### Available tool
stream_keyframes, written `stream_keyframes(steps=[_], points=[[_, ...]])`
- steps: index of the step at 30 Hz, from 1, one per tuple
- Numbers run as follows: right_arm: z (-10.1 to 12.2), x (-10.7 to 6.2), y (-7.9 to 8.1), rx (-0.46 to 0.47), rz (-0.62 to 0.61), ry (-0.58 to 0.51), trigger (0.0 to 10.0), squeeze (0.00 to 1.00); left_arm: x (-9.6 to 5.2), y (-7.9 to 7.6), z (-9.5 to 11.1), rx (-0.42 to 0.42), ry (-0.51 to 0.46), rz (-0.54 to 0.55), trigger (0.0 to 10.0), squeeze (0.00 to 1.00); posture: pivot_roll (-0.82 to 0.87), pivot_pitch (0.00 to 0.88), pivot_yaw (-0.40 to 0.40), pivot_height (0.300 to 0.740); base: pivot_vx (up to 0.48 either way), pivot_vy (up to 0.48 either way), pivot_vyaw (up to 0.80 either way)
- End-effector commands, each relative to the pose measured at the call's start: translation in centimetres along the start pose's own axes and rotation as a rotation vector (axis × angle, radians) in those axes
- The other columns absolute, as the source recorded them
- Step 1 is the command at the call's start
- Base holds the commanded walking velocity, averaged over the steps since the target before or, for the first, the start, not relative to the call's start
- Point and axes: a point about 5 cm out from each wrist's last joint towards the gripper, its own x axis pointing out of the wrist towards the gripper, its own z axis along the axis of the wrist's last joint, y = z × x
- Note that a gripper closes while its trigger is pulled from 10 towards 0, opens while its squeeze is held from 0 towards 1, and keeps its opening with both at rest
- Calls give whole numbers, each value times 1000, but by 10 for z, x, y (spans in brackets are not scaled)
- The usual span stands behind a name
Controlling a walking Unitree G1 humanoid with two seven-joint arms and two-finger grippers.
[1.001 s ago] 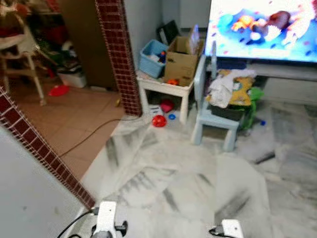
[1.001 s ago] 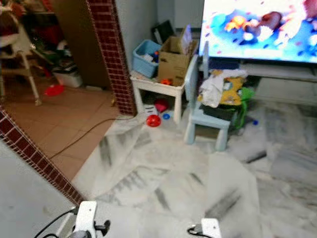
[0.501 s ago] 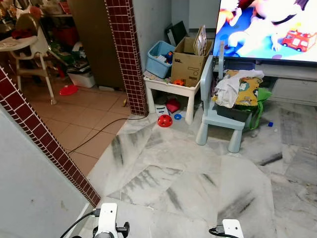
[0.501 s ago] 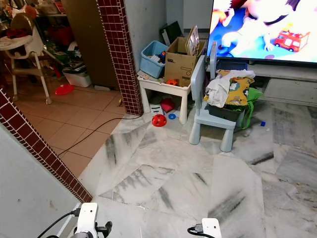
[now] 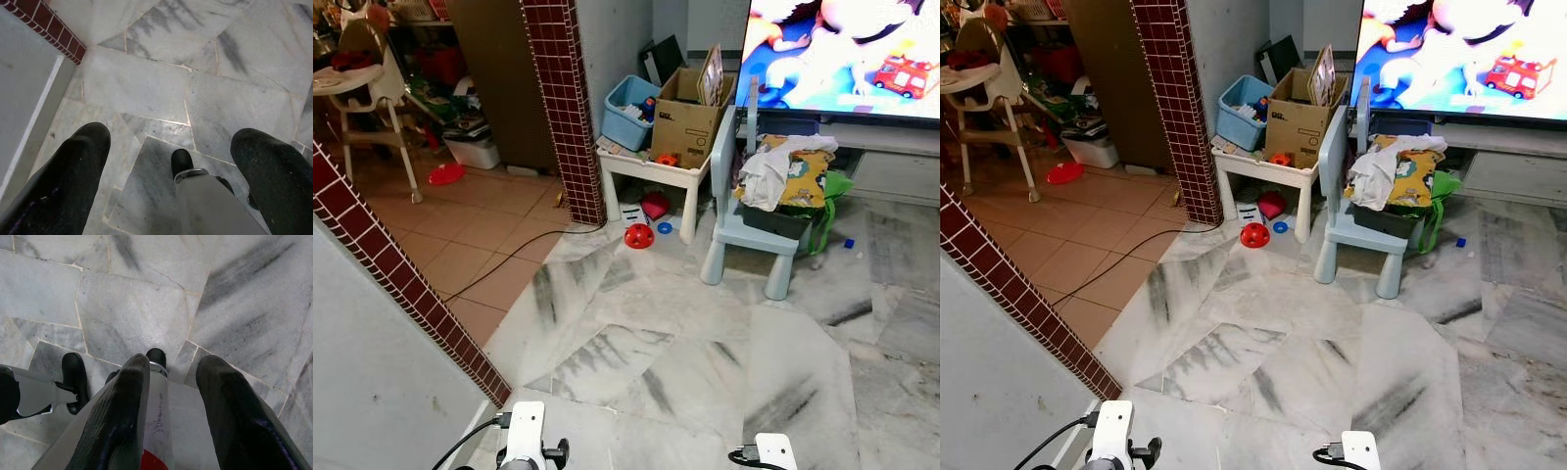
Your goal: Hang keys on a hook
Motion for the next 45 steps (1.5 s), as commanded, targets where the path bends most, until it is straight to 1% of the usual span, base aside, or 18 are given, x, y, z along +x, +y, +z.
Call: stream_keyframes(steps=[1, 7, 9, 10, 11, 12, 14, 15, 18, 23, 29, 45], points=[[0, 0, 1, 9, -7, 5, 10000, 0, 0, 5, 2, -1, -4, 9, 10000, 0, -59, 6, 70, 740, 0, 0, 0], [-1, 0, 1, 5, 0, 10, 10000, 0, 0, 4, 2, 2, -7, -7, 10000, 0, -59, 10, 71, 740, 0, 0, 0], [-1, 0, 1, -21, 11, 7, 10000, 0, 0, 2, 3, 48, -18, -40, 10000, 0, -63, 12, 73, 740, 0, 0, 0], [-1, 0, -3, -25, 9, 8, 10000, 0, -1, 3, 2, 68, -21, -57, 10000, 0, -61, 13, 73, 740, 0, 0, 0], [-1, 0, -3, -25, 9, 8, 10000, 0, -1, 3, 2, 68, -21, -57, 10000, 0, -61, 13, 73, 740, 0, 0, 0], [-2, -1, -6, -30, 4, 9, 10000, 0, -1, 6, 1, 69, -18, -54, 10000, 0, -58, 15, 73, 740, 0, 0, 0], [-4, -2, -17, -54, -13, 17, 10000, 0, -3, 16, -3, 58, -6, -18, 10000, 0, -58, 17, 71, 740, 0, 0, 0], [-4, -3, -19, -60, -15, 18, 10000, 0, -3, 18, -3, 48, -7, -13, 10000, 0, -57, 17, 69, 740, 0, 0, 0], [-4, -3, -24, -81, -16, 19, 10000, 0, -3, 19, -2, 37, -14, -12, 10000, 0, -57, 16, 67, 740, 0, 0, 0], [-1, -4, -33, -90, -30, 16, 10000, 0, -3, 20, -2, 44, -16, -14, 10000, 0, -61, 11, 64, 740, 0, 0, 0], [0, -4, -35, -110, -29, 14, 10000, 0, -4, 20, -2, 48, -14, -13, 10000, 0, -61, 5, 65, 740, 0, 0, 0], [-1, -4, -33, -110, -22, 16, 10000, 0, -4, 19, -5, 49, -7, -18, 10000, 0, -63, 0, 68, 740, 0, 0, 0]])
